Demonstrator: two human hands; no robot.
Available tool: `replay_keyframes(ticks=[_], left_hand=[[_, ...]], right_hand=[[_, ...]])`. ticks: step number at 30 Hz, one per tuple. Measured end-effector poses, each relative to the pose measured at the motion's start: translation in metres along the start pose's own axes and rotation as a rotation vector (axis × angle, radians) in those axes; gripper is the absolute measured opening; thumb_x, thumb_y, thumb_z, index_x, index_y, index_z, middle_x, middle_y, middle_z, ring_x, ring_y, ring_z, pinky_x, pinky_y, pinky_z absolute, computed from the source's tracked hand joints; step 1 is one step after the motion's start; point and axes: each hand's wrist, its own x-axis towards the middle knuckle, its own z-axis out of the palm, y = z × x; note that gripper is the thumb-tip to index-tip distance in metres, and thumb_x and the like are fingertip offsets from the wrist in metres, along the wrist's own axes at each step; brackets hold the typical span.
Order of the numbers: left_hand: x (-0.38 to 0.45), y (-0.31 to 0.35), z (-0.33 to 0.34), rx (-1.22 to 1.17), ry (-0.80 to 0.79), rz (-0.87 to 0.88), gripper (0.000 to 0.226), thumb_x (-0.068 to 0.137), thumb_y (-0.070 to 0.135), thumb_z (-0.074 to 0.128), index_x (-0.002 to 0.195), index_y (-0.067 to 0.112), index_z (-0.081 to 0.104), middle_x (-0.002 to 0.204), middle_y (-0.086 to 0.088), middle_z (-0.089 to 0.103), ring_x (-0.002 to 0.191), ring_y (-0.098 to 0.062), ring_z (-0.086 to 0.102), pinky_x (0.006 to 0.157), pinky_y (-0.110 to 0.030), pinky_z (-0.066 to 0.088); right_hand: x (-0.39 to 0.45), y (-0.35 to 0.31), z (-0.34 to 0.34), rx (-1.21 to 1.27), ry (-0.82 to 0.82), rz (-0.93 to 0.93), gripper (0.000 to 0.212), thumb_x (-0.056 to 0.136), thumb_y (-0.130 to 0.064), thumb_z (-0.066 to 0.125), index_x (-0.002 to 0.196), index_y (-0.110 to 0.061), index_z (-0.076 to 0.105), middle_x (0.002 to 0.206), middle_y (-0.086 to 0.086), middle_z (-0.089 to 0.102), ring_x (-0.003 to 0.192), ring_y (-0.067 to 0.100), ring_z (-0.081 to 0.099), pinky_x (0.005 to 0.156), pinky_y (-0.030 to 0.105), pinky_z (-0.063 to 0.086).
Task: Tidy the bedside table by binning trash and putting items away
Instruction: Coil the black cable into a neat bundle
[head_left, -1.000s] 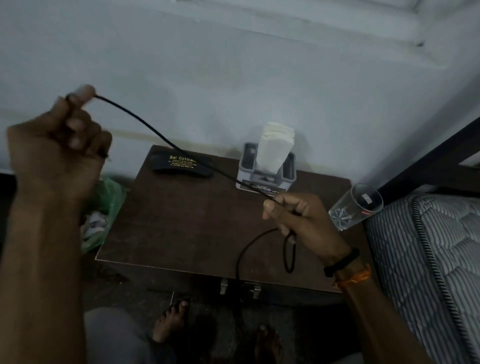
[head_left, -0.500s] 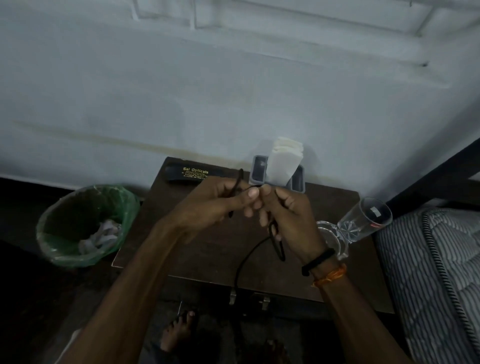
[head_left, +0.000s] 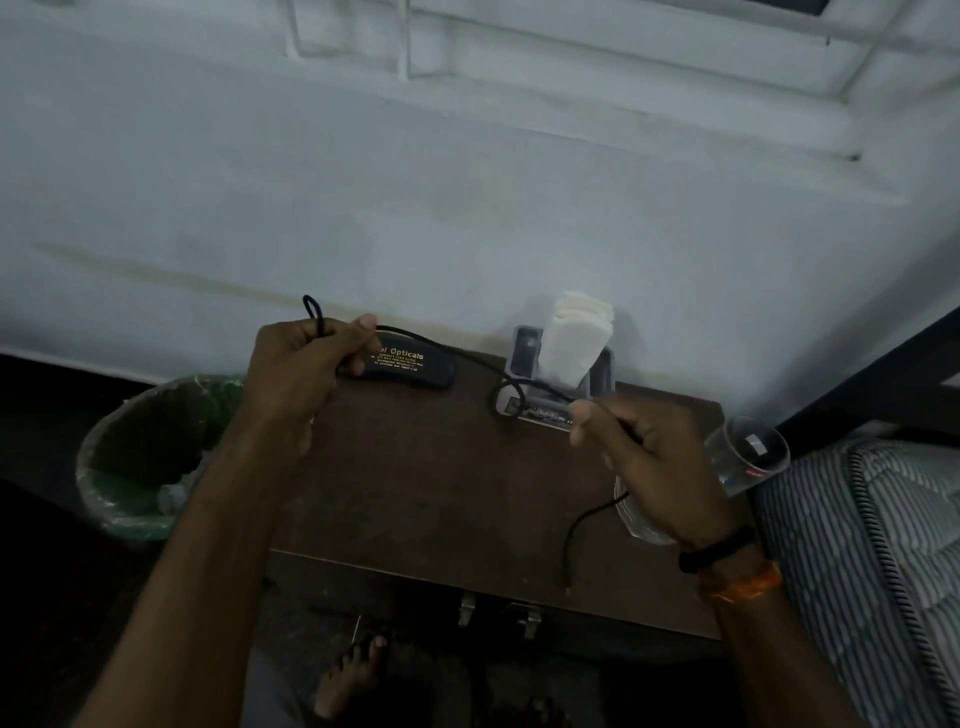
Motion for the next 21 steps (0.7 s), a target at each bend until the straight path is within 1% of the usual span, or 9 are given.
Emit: replay_keyframes(ticks=[3, 6, 8, 10, 11, 13, 16, 19, 21], left_hand=[[0.004, -0.005, -0.002, 0.015, 0.044, -0.006, 0.027, 0.086, 0.031, 0.073, 0.074, 0.008, 0.074, 0.057, -0.007, 0.058, 0.044, -0.012, 0.038, 0.036, -0.014, 0.028], [0.006, -0.006, -0.003, 0.067, 0.088, 0.0, 0.028, 0.088, 0.033, 0.07, 0.071, 0.011, 0.073, 0.059, -0.007, 0.06, 0.046, -0.008, 0.046, 0.044, -0.018, 0.035], [0.008, -0.006, -0.008, 0.095, 0.134, -0.004, 0.03, 0.089, 0.036, 0.068, 0.072, 0.011, 0.073, 0.06, -0.005, 0.062, 0.05, -0.009, 0.05, 0.054, -0.023, 0.038], [0.01, -0.004, -0.016, 0.124, 0.182, -0.011, 0.032, 0.091, 0.038, 0.066, 0.074, 0.011, 0.072, 0.06, -0.003, 0.063, 0.044, -0.005, 0.049, 0.052, -0.022, 0.037], [0.011, -0.004, -0.021, 0.121, 0.199, -0.011, 0.033, 0.091, 0.038, 0.065, 0.075, 0.011, 0.072, 0.057, -0.001, 0.063, 0.039, -0.002, 0.047, 0.047, -0.02, 0.035], [0.012, -0.003, -0.028, 0.087, 0.203, -0.015, 0.033, 0.091, 0.039, 0.065, 0.076, 0.01, 0.071, 0.052, 0.002, 0.063, 0.031, 0.0, 0.044, 0.037, -0.015, 0.032], [0.016, -0.004, -0.038, 0.001, 0.141, -0.097, 0.033, 0.093, 0.035, 0.063, 0.078, 0.007, 0.068, 0.058, -0.003, 0.061, 0.027, -0.003, 0.038, 0.031, -0.013, 0.026], [0.019, -0.001, -0.049, -0.198, -0.011, -0.199, 0.036, 0.098, 0.034, 0.055, 0.071, 0.013, 0.065, 0.051, 0.006, 0.055, 0.03, -0.004, 0.028, 0.031, -0.014, 0.019], [0.019, 0.003, -0.054, -0.353, -0.079, -0.242, 0.038, 0.1, 0.033, 0.05, 0.068, 0.015, 0.062, 0.051, 0.008, 0.049, 0.032, -0.005, 0.025, 0.03, -0.016, 0.018]], right_hand=[[0.0, -0.01, -0.013, 0.176, 0.025, -0.023, 0.026, 0.096, -0.024, 0.058, 0.079, -0.013, 0.073, 0.058, 0.005, 0.059, 0.054, 0.009, 0.054, 0.057, 0.019, 0.043], [-0.002, -0.014, -0.025, 0.227, -0.032, -0.048, 0.018, 0.094, -0.008, 0.058, 0.087, -0.011, 0.075, 0.064, 0.006, 0.062, 0.066, 0.019, 0.062, 0.068, 0.019, 0.047], [-0.003, -0.017, -0.035, 0.275, -0.025, -0.04, 0.018, 0.091, -0.007, 0.059, 0.092, -0.012, 0.076, 0.068, 0.007, 0.064, 0.069, 0.025, 0.063, 0.07, 0.022, 0.048], [-0.005, -0.018, -0.046, 0.329, 0.007, -0.034, 0.02, 0.089, -0.008, 0.06, 0.099, -0.014, 0.076, 0.071, 0.0, 0.068, 0.067, 0.022, 0.06, 0.066, 0.024, 0.048], [-0.007, -0.018, -0.051, 0.352, 0.021, -0.031, 0.021, 0.089, -0.01, 0.061, 0.1, -0.017, 0.077, 0.075, 0.001, 0.07, 0.067, 0.024, 0.06, 0.063, 0.029, 0.049], [-0.01, -0.017, -0.058, 0.408, -0.001, -0.02, 0.019, 0.089, -0.017, 0.064, 0.103, -0.016, 0.077, 0.085, 0.02, 0.071, 0.076, 0.044, 0.062, 0.066, 0.046, 0.05], [-0.015, -0.014, -0.064, 0.508, -0.133, 0.023, 0.032, 0.088, -0.023, 0.062, 0.104, 0.002, 0.073, 0.095, 0.031, 0.069, 0.091, 0.055, 0.059, 0.082, 0.056, 0.047], [-0.015, -0.011, -0.065, 0.402, -0.142, 0.048, 0.036, 0.09, -0.038, 0.064, 0.096, -0.005, 0.077, 0.089, 0.015, 0.074, 0.086, 0.041, 0.065, 0.077, 0.041, 0.052], [-0.013, -0.007, -0.057, 0.216, -0.138, 0.032, 0.018, 0.089, -0.027, 0.067, 0.092, -0.014, 0.078, 0.085, 0.004, 0.075, 0.082, 0.028, 0.068, 0.073, 0.036, 0.054]])
